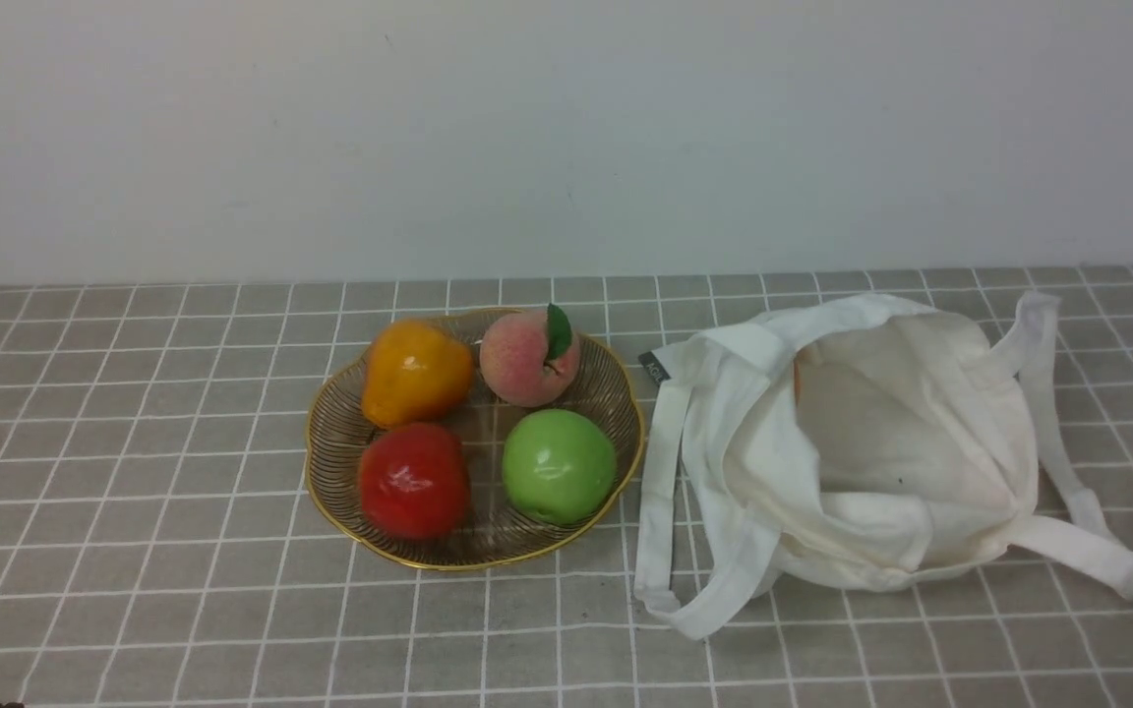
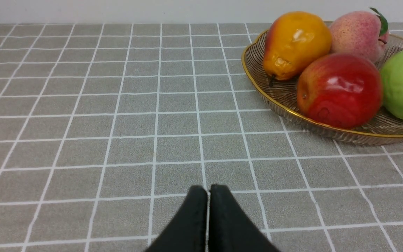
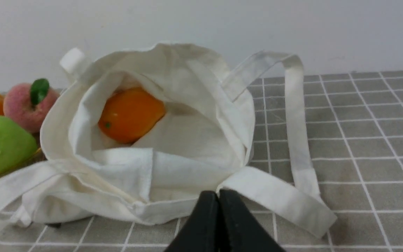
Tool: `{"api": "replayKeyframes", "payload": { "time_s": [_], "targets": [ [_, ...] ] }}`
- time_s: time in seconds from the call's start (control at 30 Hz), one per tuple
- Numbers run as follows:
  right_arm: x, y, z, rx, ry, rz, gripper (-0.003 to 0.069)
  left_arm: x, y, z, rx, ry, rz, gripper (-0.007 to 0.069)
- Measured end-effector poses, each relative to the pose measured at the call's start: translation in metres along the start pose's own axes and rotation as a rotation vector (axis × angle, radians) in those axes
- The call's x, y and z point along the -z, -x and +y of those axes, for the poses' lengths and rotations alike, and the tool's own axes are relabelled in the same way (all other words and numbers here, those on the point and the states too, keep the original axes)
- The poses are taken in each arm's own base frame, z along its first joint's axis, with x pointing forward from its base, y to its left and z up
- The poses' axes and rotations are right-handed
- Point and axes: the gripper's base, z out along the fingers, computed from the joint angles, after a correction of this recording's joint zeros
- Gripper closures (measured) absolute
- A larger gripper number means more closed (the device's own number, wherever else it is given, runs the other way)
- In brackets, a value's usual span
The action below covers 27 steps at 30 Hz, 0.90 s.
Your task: Take the fruit out of the bag on the grey coffee tablecloth and place them on the plate.
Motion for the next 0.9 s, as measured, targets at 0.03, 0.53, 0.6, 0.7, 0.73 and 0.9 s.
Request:
{"api": "replayKeyframes", "payload": {
  "time_s": [0.03, 0.53, 0.6, 0.7, 0.73, 0.9],
  "targets": [
    [0.0007, 0.0000, -0.0002, 0.000, -0.003, -0.005, 0.0673, 0.0000, 0.0000, 0.0000, 0.000, 0.000, 0.000, 0.0632],
    [0.0012, -0.0032, -0.0007, -0.002, -0.012, 0.036, 0.0673, 0.0000, 0.0000, 0.0000, 0.000, 0.000, 0.000, 0.0632],
    [0.0012, -0.0032, -0.0007, -0.002, -0.012, 0.036, 0.0673, 0.0000, 0.0000, 0.0000, 0.000, 0.000, 0.000, 0.0632],
    [0.0012, -0.0032, -0.0007, -0.002, -0.012, 0.036, 0.0673, 0.0000, 0.0000, 0.0000, 0.000, 0.000, 0.000, 0.0632],
    [0.0012, -0.0032, -0.0007, -0.002, -0.012, 0.036, 0.0673, 0.0000, 0.0000, 0.0000, 0.000, 0.000, 0.000, 0.0632],
    [0.0012, -0.0032, -0.0007, -0.002, -0.012, 0.036, 0.0673, 0.0000, 0.0000, 0.0000, 0.000, 0.000, 0.000, 0.0632]
  ]
}}
